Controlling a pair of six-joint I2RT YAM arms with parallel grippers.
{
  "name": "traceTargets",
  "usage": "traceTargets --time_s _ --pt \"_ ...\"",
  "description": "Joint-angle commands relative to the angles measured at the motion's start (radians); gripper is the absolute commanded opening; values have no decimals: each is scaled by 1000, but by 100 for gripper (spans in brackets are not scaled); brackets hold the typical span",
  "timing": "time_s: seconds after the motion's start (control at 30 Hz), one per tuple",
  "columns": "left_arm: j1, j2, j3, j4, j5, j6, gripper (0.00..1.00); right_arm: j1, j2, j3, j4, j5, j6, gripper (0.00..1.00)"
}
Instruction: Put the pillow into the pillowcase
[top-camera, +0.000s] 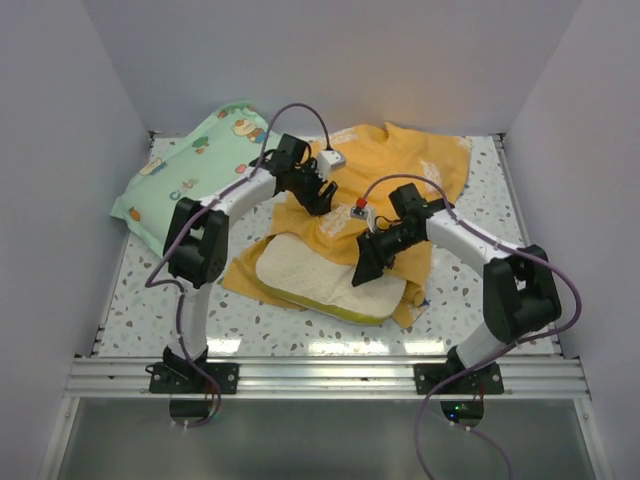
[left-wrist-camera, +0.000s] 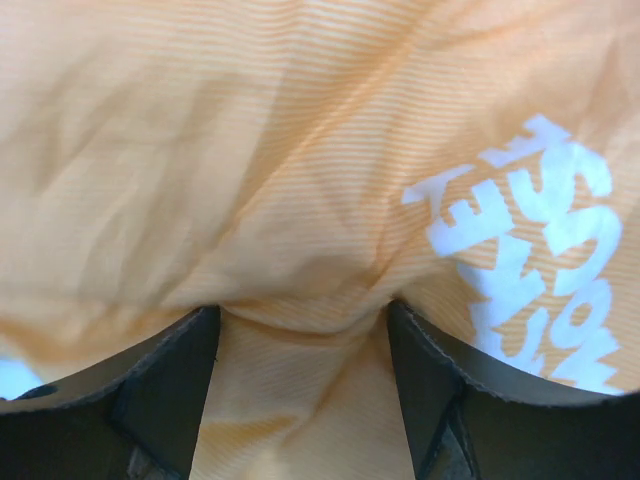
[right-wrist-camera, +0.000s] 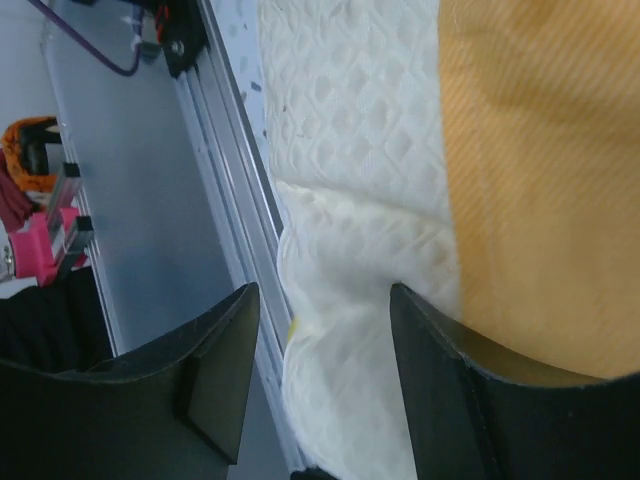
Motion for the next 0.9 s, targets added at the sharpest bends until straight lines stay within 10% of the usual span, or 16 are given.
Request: traceTargets --time_s 0.0,0.17,0.37,0.5,0.77,0.87 --pt "61 -155 -19 131 79 -69 73 -46 -62 108 19 -104 111 59" --pt "62 -490 -232 61 179 141 98 -398 -153 173 -240 39 -47 76" --pt "-257 -728 -591 -20 17 324 100 -488 -70 170 -474 388 -156 79" --pt "-533 -694 -718 98 -123 361 100 -485 11 133 -447 428 -134 80" --pt "-664 -435 -633 287 -293 314 99 -484 207 147 -273 321 -18 77" --pt "-613 -303 -553 315 -308 228 55 -488 169 149 -224 312 11 81"
